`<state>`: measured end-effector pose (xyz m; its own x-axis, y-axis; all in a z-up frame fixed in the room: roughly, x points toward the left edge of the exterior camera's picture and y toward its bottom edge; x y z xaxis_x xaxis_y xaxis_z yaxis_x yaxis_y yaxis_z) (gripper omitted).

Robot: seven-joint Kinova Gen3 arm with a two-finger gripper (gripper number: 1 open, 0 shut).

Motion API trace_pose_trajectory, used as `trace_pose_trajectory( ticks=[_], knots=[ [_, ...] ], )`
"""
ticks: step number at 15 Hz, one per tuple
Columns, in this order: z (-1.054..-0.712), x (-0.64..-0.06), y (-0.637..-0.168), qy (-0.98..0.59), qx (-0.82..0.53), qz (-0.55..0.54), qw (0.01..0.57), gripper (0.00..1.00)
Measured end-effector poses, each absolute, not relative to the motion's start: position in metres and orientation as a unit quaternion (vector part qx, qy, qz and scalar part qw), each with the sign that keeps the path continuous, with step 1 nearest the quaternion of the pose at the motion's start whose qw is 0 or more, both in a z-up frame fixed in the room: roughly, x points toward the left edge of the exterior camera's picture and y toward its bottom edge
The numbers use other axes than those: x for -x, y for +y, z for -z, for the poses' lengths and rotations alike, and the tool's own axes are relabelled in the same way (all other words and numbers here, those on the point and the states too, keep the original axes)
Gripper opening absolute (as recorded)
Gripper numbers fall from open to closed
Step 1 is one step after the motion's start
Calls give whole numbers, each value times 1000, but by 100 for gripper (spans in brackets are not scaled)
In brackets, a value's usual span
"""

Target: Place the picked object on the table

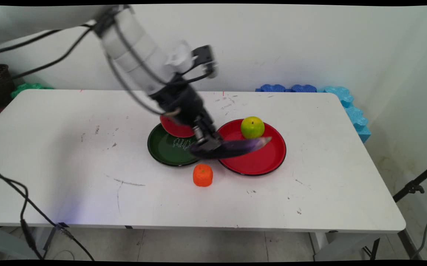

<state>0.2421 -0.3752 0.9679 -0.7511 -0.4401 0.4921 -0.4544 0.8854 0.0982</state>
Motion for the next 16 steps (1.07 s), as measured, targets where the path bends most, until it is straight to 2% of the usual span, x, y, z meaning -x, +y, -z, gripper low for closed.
trace_pose_trajectory(
  ticks=[3,8,16],
  knots=[
    [-962,-259,-350,-940,-230,-3,251,0],
    [-925,-282,-311,-948,-215,2,234,0],
    [-866,-279,-306,-946,-212,-9,244,0]
  ],
)
